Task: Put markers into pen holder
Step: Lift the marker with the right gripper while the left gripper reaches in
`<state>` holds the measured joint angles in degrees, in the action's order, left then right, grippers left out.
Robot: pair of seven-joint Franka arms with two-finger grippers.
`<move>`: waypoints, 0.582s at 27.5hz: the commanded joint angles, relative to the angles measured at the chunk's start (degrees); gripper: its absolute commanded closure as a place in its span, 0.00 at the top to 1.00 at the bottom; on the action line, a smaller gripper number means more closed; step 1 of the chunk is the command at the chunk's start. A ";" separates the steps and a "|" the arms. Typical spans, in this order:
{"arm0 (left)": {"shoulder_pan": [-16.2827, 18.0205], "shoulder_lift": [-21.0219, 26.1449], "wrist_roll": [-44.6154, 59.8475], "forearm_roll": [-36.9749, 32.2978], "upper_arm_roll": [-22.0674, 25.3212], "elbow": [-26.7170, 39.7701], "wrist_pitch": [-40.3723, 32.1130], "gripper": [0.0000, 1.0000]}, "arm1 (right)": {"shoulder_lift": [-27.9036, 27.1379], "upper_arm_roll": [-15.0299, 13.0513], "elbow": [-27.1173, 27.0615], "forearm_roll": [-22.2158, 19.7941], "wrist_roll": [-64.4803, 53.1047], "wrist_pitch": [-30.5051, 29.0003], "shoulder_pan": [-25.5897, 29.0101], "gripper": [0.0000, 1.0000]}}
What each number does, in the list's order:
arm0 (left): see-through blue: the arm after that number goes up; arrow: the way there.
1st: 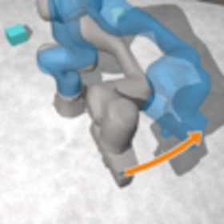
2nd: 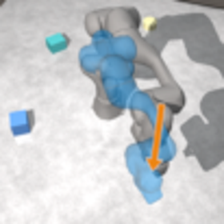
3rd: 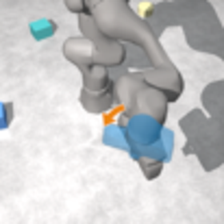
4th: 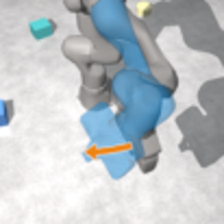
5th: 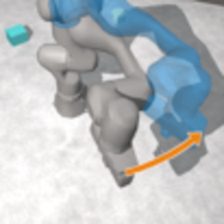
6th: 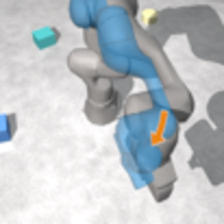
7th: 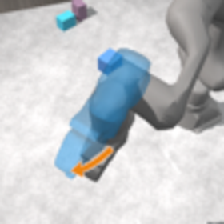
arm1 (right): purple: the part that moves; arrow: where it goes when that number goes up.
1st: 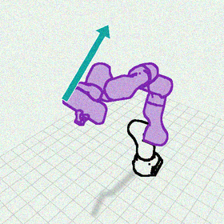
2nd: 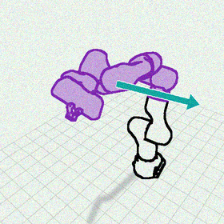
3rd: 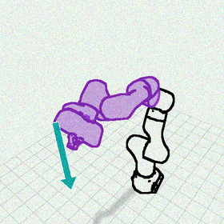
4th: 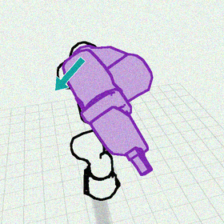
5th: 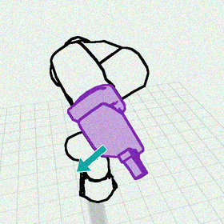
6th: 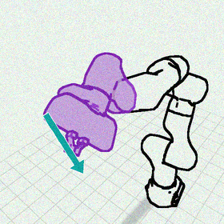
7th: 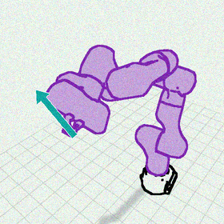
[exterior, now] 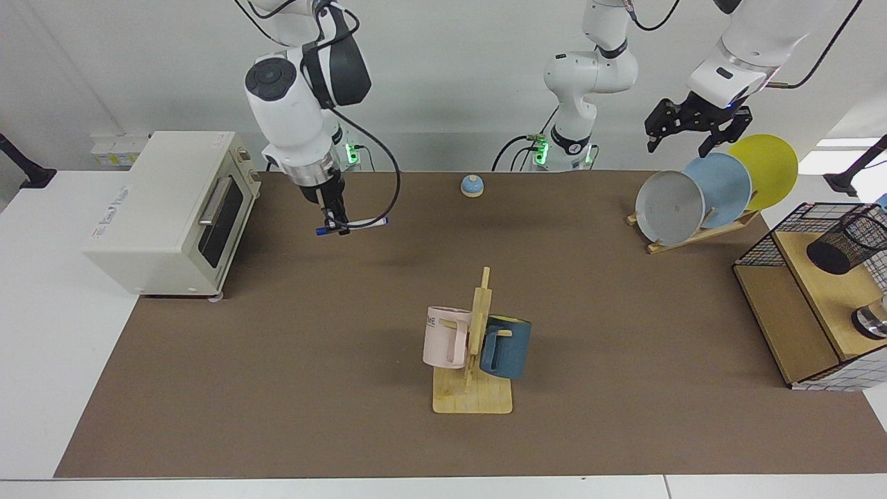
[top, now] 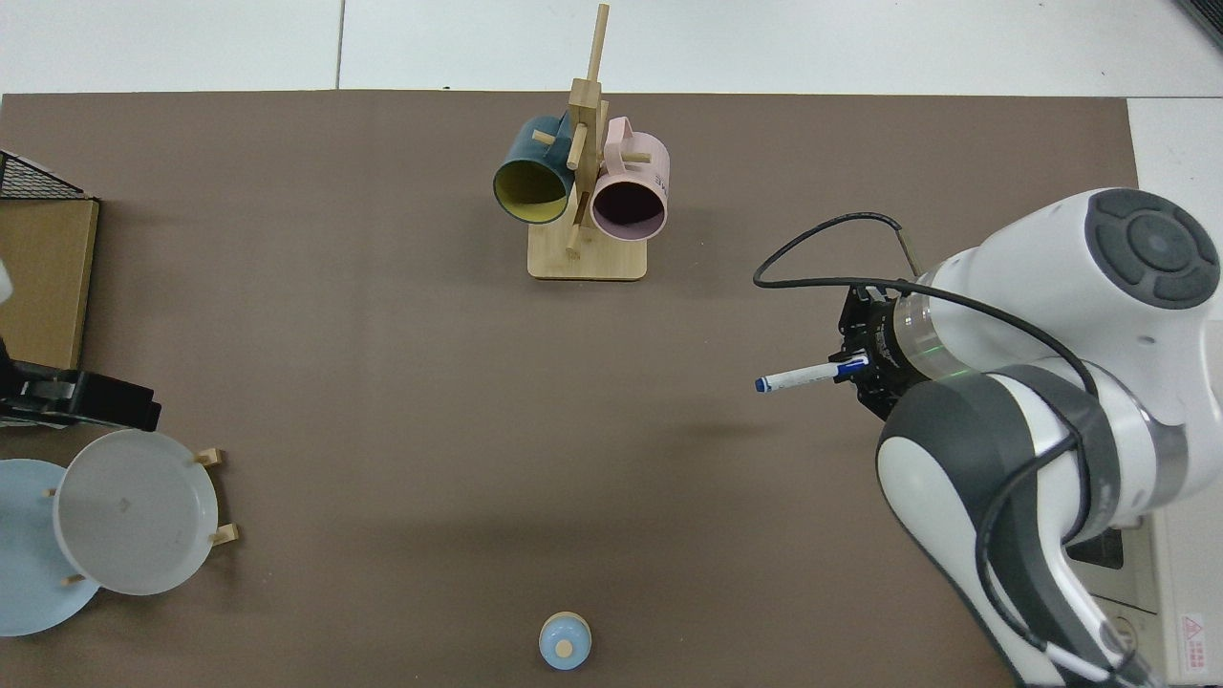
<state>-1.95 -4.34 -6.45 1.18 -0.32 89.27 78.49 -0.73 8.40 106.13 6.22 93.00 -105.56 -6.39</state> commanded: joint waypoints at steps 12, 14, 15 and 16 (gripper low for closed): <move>-0.42 -1.37 -5.93 0.92 -0.03 1.70 3.77 0.99 | 3.89 2.14 -4.52 6.44 17.73 4.05 -12.06 0.00; -1.47 -1.38 -7.60 1.10 -0.38 1.70 3.95 0.99 | 3.98 2.32 -5.93 6.79 20.72 2.90 -12.59 0.00; -2.00 -1.38 -9.44 1.27 -0.47 1.79 3.95 0.97 | 3.98 2.49 -6.19 6.88 22.47 2.29 -12.77 0.00; -2.35 -1.38 -12.07 1.36 -0.56 1.79 4.30 0.96 | 3.89 3.02 -6.19 6.97 23.88 1.50 -12.94 0.00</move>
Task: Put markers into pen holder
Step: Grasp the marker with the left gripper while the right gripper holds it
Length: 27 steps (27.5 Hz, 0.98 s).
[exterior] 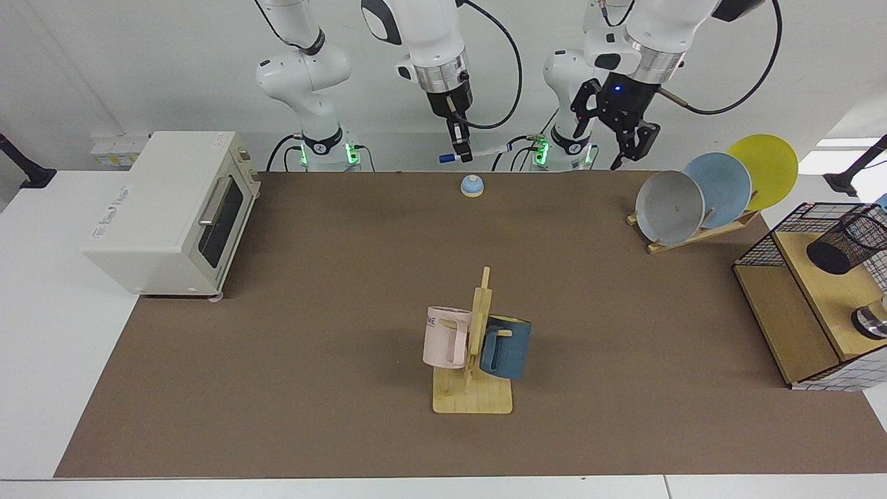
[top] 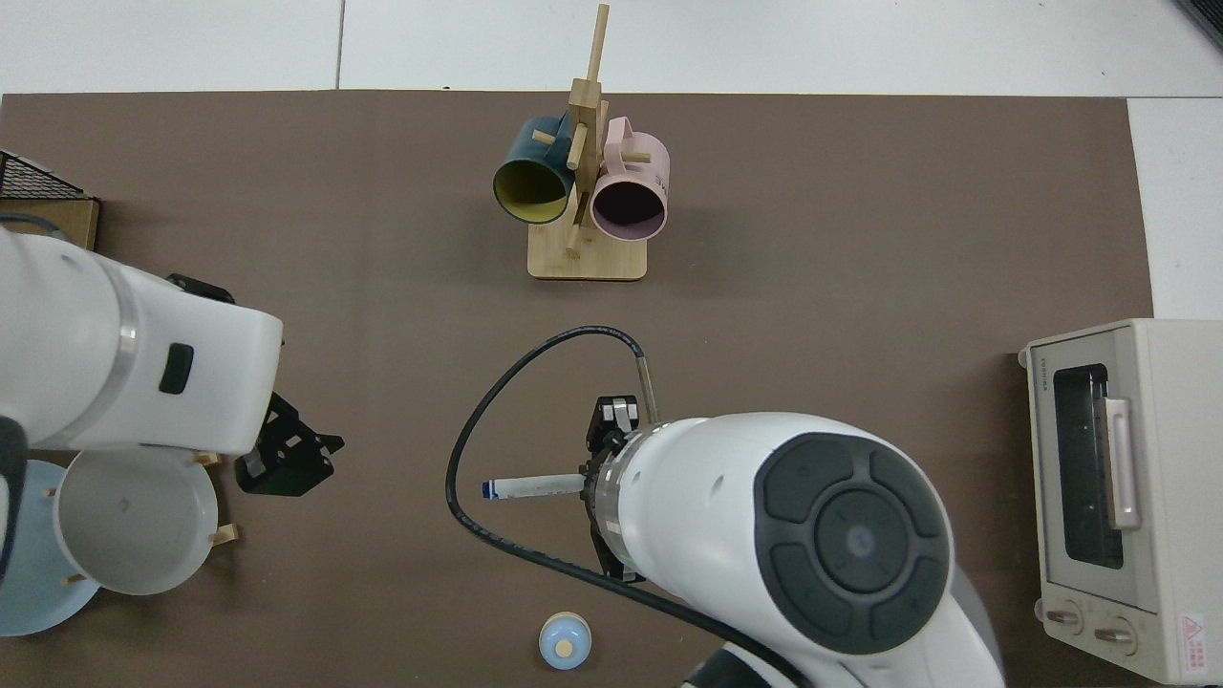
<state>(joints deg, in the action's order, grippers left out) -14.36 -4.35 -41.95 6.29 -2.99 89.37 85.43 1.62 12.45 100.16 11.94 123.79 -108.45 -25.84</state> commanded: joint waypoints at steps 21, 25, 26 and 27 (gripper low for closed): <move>-9.02 -3.21 -7.44 5.49 -1.40 13.10 10.37 0.94 | -3.81 0.03 -3.22 -4.65 5.94 -1.77 -3.08 0.00; -9.54 -2.86 -8.58 6.81 -2.37 14.33 11.95 0.93 | -3.81 0.03 -3.22 -4.56 5.94 -1.77 -2.99 0.00; -9.54 -2.86 -8.58 6.81 -2.37 14.69 12.30 0.93 | -3.81 0.03 -3.22 -4.56 5.85 -1.77 -2.90 0.00; -9.63 -2.86 -8.58 6.90 -2.37 14.95 12.48 0.93 | -3.81 0.03 -3.22 -4.56 5.85 -1.77 -2.90 0.00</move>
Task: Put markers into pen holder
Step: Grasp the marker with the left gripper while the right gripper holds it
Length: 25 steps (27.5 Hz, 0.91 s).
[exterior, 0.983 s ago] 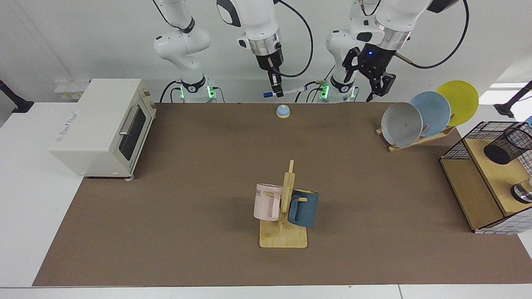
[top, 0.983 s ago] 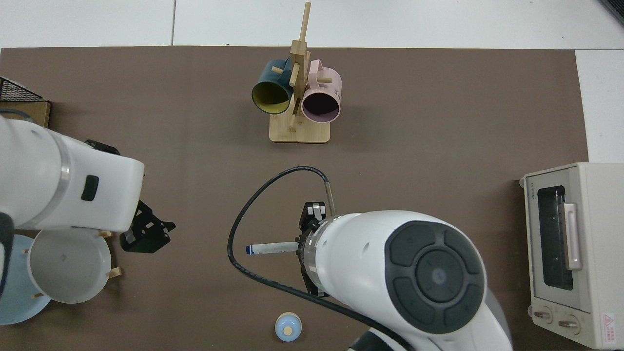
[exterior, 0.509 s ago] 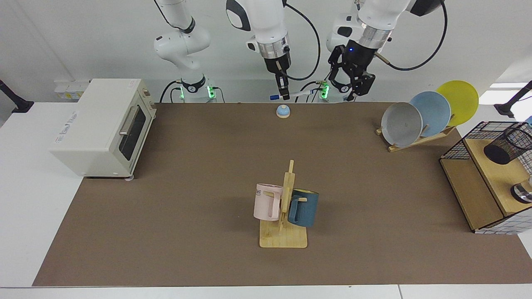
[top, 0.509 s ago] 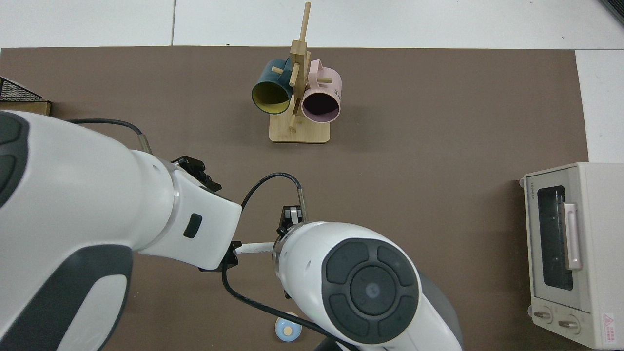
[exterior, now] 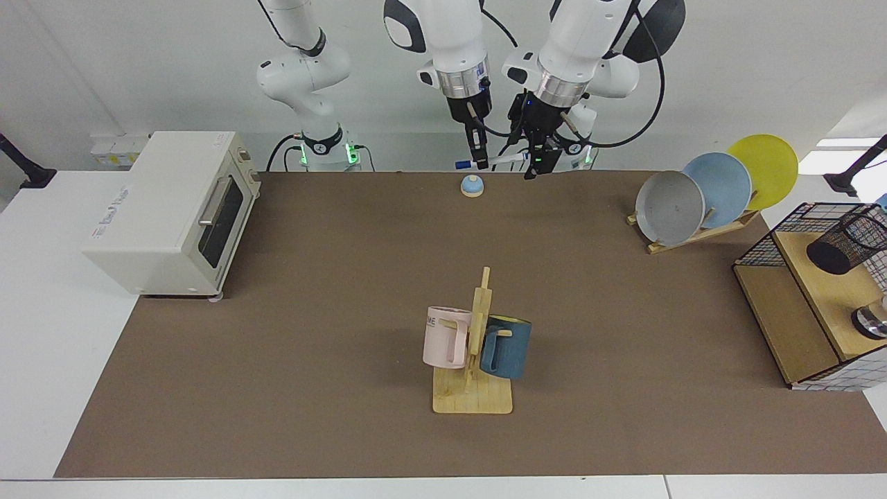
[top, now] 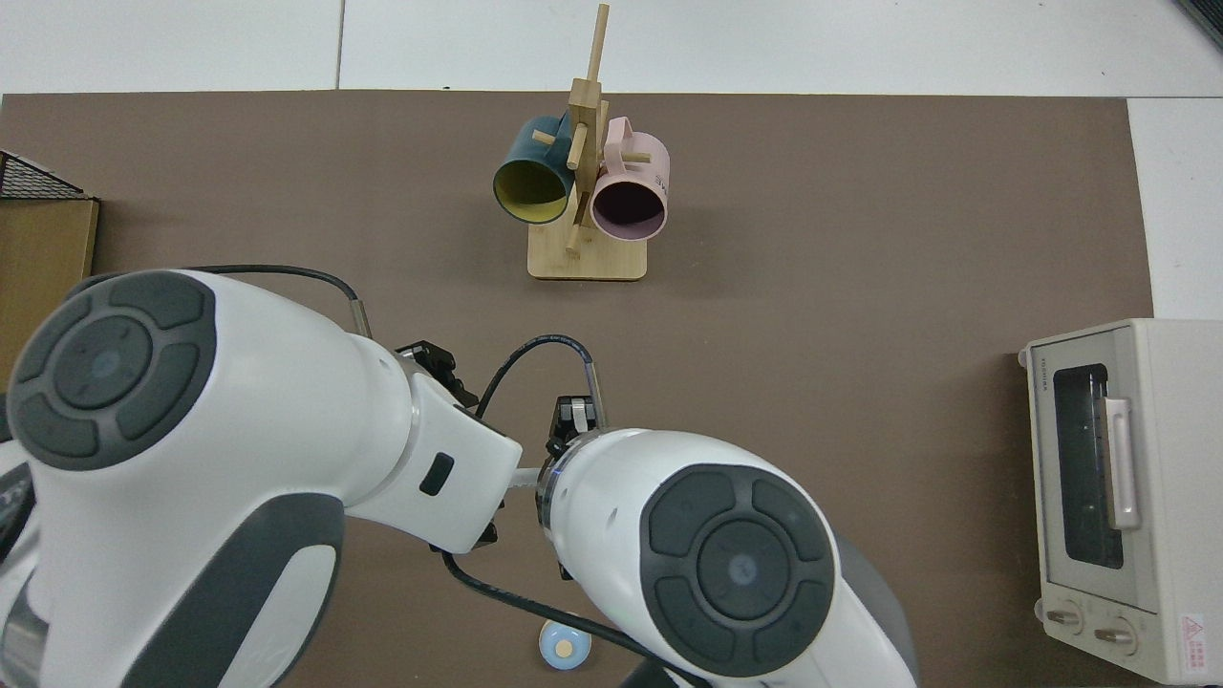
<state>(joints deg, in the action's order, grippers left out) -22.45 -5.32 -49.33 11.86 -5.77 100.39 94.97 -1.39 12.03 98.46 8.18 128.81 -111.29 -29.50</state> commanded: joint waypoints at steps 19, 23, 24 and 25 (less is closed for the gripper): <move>-3.65 -2.06 -1.12 1.42 0.33 4.28 3.03 0.92 | -0.81 0.45 -1.43 -0.53 0.83 0.90 0.85 0.00; -3.82 -1.97 -0.95 1.42 0.06 4.46 3.21 0.90 | -0.81 0.45 -1.43 -0.44 0.83 0.90 0.67 0.00; -4.09 -1.97 -0.77 1.42 -0.11 4.46 3.47 0.90 | -0.81 0.45 -1.43 -0.44 0.83 0.81 0.67 0.00; -4.09 -1.89 -0.68 1.42 -0.11 4.46 3.73 0.89 | -0.81 0.45 -1.43 -0.53 0.83 0.81 0.50 0.00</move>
<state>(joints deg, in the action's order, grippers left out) -23.92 -5.46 -50.05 12.67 -6.13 102.08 96.43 -1.41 11.74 98.37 8.18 128.81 -110.85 -29.29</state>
